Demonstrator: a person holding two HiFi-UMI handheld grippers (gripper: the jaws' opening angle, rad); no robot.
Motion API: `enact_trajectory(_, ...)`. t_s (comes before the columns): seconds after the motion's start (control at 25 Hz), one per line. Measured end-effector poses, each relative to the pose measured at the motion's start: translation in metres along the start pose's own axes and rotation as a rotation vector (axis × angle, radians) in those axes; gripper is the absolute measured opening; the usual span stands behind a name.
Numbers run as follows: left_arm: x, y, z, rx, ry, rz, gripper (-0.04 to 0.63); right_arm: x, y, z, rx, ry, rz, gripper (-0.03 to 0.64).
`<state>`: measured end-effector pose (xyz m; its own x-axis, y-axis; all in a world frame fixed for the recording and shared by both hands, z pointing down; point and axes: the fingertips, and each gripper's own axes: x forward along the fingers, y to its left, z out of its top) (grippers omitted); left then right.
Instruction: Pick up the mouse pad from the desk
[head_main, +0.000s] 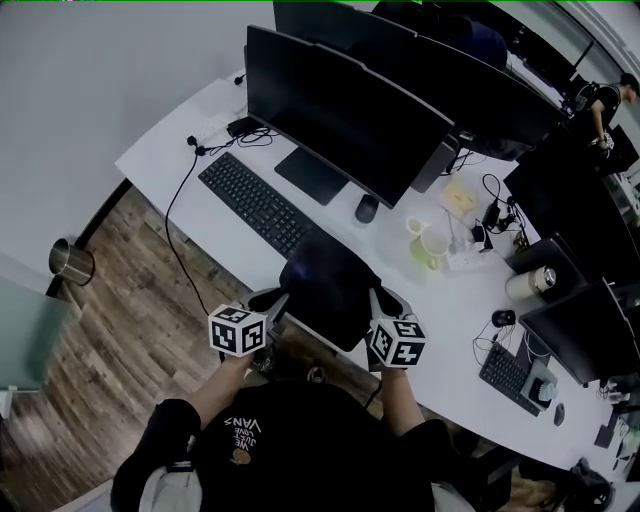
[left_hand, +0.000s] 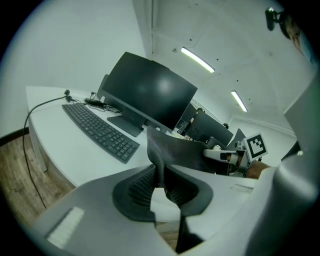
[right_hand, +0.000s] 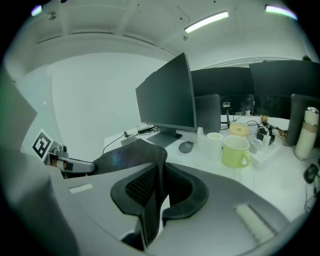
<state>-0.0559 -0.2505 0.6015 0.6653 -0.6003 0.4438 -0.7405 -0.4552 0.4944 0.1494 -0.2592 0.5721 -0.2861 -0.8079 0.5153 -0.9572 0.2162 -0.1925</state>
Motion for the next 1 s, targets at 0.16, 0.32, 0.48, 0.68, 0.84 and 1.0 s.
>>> enact_trajectory(0.16, -0.018, 0.004, 0.018, 0.017, -0.062, 0.015, 0.060, -0.004, 0.019, 0.022, -0.017, -0.051, 0.041, 0.046)
enact_trajectory(0.32, -0.034, 0.010, 0.032, 0.048, -0.111, 0.043, 0.060, -0.006, 0.035, 0.040, -0.036, -0.092, 0.076, 0.044)
enact_trajectory(0.48, -0.051, 0.017, 0.040, 0.071, -0.155, 0.074, 0.060, -0.004, 0.052, 0.053, -0.060, -0.114, 0.107, 0.046)
enact_trajectory(0.68, -0.072, 0.029, 0.049, 0.084, -0.201, 0.108, 0.060, 0.002, 0.077, 0.066, -0.089, -0.133, 0.151, 0.044)
enact_trajectory(0.84, -0.090, 0.041, 0.055, 0.085, -0.235, 0.133, 0.060, 0.008, 0.098, 0.073, -0.112, -0.145, 0.184, 0.044)
enact_trajectory(1.0, -0.104, 0.053, 0.058, 0.087, -0.258, 0.155, 0.060, 0.013, 0.118, 0.077, -0.137, -0.150, 0.208, 0.044)
